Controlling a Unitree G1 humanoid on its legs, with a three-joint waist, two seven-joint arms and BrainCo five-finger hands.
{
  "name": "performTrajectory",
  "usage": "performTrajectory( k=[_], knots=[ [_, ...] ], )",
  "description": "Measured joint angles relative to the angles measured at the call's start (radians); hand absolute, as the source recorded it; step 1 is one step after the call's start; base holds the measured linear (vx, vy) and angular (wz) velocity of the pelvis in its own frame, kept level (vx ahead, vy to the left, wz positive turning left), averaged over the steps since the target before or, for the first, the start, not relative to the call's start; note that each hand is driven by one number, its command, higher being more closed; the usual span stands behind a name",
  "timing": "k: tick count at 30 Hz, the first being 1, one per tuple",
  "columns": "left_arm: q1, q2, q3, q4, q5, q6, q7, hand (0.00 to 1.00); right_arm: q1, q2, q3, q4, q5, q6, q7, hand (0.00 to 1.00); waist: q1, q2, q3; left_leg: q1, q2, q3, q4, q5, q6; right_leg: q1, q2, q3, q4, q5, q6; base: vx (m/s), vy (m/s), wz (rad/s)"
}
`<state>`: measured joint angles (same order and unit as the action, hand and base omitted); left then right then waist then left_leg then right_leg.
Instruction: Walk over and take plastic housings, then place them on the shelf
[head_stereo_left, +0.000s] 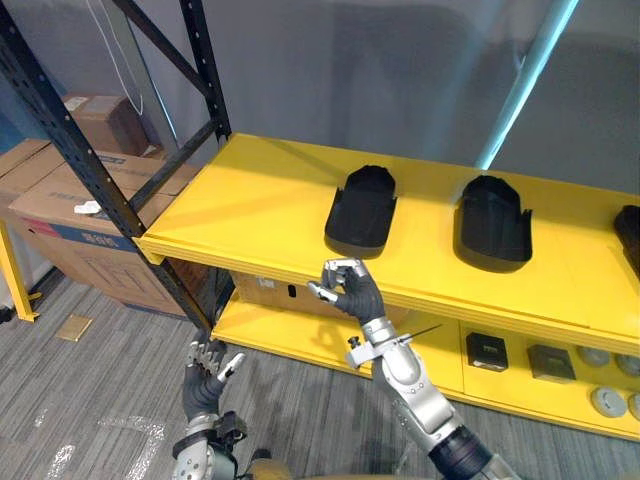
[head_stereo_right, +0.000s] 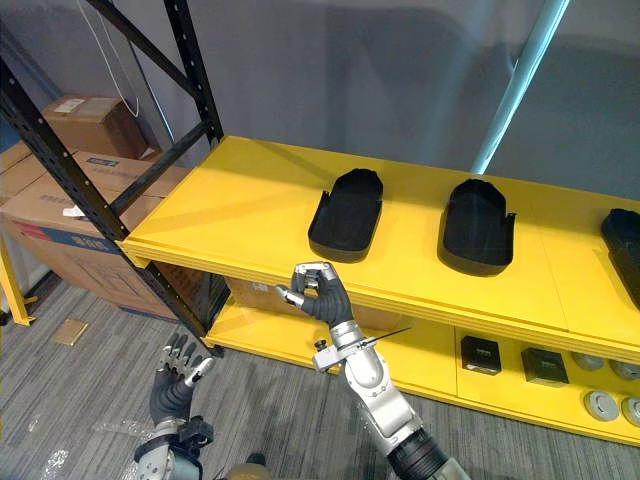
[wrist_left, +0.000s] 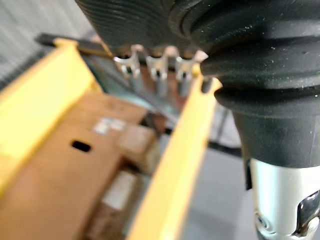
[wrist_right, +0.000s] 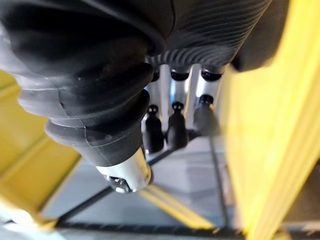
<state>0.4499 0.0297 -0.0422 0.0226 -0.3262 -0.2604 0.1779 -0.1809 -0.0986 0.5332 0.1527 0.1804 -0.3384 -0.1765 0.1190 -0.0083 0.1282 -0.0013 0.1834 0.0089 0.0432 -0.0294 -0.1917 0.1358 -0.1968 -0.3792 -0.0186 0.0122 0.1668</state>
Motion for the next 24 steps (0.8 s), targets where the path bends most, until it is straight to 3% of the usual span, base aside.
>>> performTrajectory(
  k=[7, 12, 15, 24],
  knots=[
    [-0.078, 0.011, -0.003, 0.374, 0.073, 0.043, 0.016, 0.0, -0.187, 0.04, -0.03, 0.198, 0.065, -0.002, -0.018, 1.0, 0.023, -0.004, 0.073, -0.023, 0.002, -0.007, 0.007, 0.011, 0.0, -0.014, 0.002, -0.003, 0.009, 0.009, 0.007, 0.0, 0.001, 0.04],
    [-0.112, 0.039, 0.001, 0.474, 0.103, 0.046, 0.008, 0.0, -0.332, 0.068, -0.124, 0.283, 0.06, -0.009, -0.057, 1.0, 0.058, 0.028, 0.161, -0.072, 0.002, -0.025, 0.064, 0.007, 0.005, -0.032, 0.002, -0.014, 0.029, 0.009, 0.006, -0.01, 0.011, 0.1],
    [-0.126, 0.044, 0.025, 0.517, 0.108, 0.044, -0.01, 0.0, -0.388, 0.077, -0.165, 0.301, 0.057, -0.009, -0.081, 1.0, 0.064, 0.045, 0.212, -0.073, 0.002, -0.028, 0.074, 0.004, 0.01, -0.032, -0.001, -0.018, 0.045, 0.005, 0.003, -0.05, 0.018, 0.05],
    [-0.146, 0.043, 0.062, 0.667, 0.099, 0.05, -0.073, 0.0, -0.439, 0.088, -0.228, 0.303, 0.04, 0.022, -0.148, 1.0, 0.063, 0.061, 0.248, -0.098, 0.0, -0.029, 0.102, -0.002, 0.019, -0.066, -0.016, -0.018, 0.101, -0.015, 0.001, -0.03, 0.009, 0.0]
  ],
)
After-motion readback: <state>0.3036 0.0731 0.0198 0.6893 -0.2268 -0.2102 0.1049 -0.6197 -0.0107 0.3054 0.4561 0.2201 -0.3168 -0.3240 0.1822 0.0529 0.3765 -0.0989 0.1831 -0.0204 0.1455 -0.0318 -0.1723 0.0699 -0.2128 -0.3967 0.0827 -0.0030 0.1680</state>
